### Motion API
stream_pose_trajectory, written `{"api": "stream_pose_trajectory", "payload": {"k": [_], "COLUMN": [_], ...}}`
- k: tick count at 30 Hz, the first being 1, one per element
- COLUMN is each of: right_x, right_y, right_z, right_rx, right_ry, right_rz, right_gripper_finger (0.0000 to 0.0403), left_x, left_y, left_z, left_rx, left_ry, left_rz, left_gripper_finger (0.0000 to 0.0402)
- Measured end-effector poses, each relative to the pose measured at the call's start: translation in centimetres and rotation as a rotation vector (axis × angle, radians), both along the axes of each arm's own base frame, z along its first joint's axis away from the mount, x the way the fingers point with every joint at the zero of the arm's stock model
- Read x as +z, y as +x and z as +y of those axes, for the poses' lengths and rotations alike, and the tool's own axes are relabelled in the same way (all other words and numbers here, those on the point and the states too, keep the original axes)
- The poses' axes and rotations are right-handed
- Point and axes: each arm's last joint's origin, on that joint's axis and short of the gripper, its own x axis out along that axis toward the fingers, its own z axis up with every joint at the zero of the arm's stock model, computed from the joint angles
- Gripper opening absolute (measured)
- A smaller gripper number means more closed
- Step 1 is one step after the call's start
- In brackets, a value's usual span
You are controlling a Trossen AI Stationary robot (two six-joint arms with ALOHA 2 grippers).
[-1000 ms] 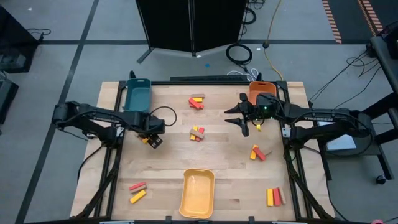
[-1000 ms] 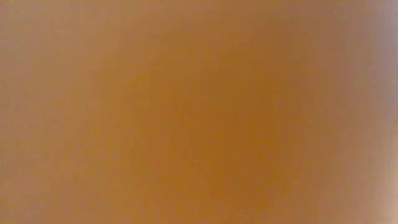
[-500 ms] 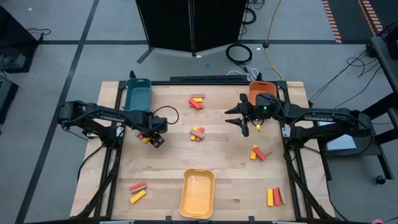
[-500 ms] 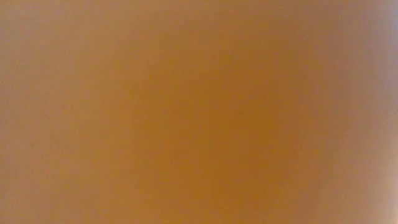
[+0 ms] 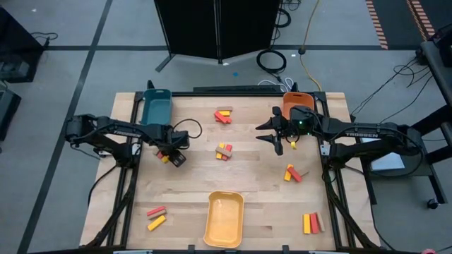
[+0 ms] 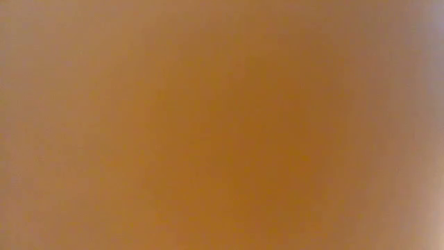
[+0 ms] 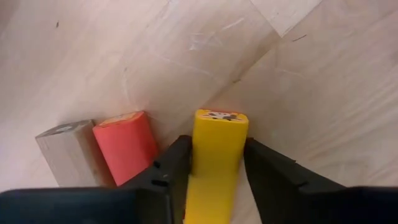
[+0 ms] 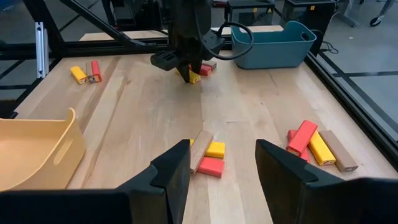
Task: Sort blocks
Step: Put the yellow block into the yellow bin
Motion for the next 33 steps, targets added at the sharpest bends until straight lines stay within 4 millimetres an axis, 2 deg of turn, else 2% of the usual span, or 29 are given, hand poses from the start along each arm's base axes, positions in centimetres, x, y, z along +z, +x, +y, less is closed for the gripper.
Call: {"api": "stream_pose_trajectory", "payload": {"k": [5, 10, 15, 21, 24, 28, 33], "right_x": [0.0, 0.1, 0.1, 0.1, 0.1, 0.1, 0.1], "right_y": [0.0, 0.0, 0.0, 0.0, 0.0, 0.0, 0.0], "right_z": [0.0, 0.0, 0.0, 0.0, 0.0, 0.0, 0.0], "right_rx": [0.000, -0.001, -0.004, -0.005, -0.005, -0.007, -0.005], "right_ry": [0.000, -0.002, -0.003, -0.003, -0.003, 0.005, 0.009], "right_rz": [-0.001, -0.006, -0.006, -0.006, -0.005, -0.005, -0.005], "right_gripper_finger": [0.0153, 0.0153, 0.0153, 0.0153, 0.0153, 0.0153, 0.0153], "left_x": [0.0, 0.8, 3.3, 8.8, 11.3, 12.8, 13.3], "left_y": [0.0, 0.9, 2.2, 3.4, 3.8, 4.6, 6.1], "left_z": [0.0, 0.2, 0.4, 1.2, 1.4, 0.7, -2.0], "left_rx": [-0.016, -0.060, -0.107, -0.110, -0.122, -0.181, -0.243], "left_ry": [0.003, 0.014, 0.041, 0.076, 0.031, -0.050, -0.109], "left_rz": [-0.008, -0.049, -0.148, -0.359, -0.507, -0.696, -0.797], "left_gripper_finger": [0.0093, 0.0089, 0.0089, 0.0089, 0.0089, 0.0089, 0.0089]}}
